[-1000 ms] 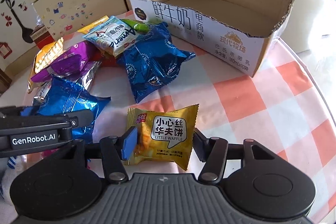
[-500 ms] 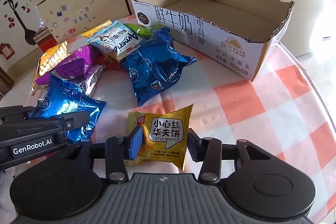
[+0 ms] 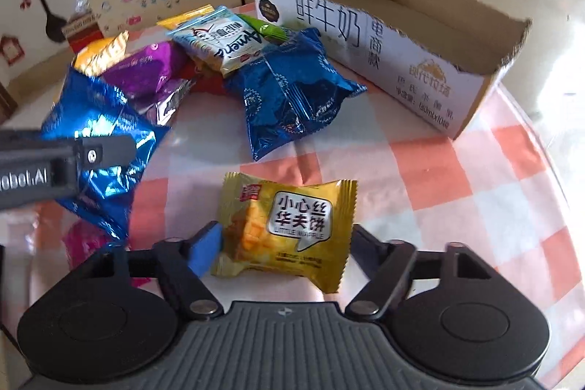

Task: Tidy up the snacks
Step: 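Grasp the yellow waffle packet with the right tool while the left grasps a blue foil bag, then carry both held snacks over the cardboard box with both tools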

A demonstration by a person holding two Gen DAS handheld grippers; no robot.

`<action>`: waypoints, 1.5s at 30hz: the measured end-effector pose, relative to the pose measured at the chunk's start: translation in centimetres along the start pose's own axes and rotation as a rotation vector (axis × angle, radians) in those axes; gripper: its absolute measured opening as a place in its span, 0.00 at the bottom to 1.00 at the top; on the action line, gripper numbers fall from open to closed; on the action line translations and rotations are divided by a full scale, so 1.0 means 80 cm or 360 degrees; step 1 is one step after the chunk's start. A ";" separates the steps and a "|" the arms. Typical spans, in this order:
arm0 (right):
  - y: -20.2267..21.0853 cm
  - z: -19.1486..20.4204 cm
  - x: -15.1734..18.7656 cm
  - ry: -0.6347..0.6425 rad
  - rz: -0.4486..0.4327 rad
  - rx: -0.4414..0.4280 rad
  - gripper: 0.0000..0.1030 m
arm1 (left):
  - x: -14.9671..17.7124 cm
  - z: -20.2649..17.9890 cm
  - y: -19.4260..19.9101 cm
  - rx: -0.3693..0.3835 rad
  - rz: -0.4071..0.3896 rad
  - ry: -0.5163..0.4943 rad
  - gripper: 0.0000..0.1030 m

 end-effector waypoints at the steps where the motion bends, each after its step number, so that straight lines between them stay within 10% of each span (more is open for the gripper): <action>1: 0.001 0.001 -0.001 -0.0001 -0.0009 -0.0011 0.69 | 0.000 0.001 0.001 -0.0001 -0.0003 0.0000 0.42; 7: 0.011 -0.004 -0.009 -0.0056 -0.0055 -0.0064 0.45 | -0.004 0.006 0.008 -0.0038 -0.0043 0.0001 0.42; 28: 0.054 0.002 -0.028 -0.0013 -0.0241 -0.0137 0.12 | -0.019 0.007 0.026 -0.0004 -0.0126 0.0062 0.42; 45: 0.083 0.007 -0.051 0.0082 -0.0346 -0.0143 0.10 | -0.032 0.001 0.038 0.0019 -0.0176 0.0092 0.43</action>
Point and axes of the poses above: each gripper's, at about its wrist camera, not at the fingertips, and y roughly against the way its jaws point, z to its left, x to its underside, the point moved 8 cm from there along -y, roughly the way its jaws point, and after that the axes turned 3 degrees about -x, right-handed, at the moved point
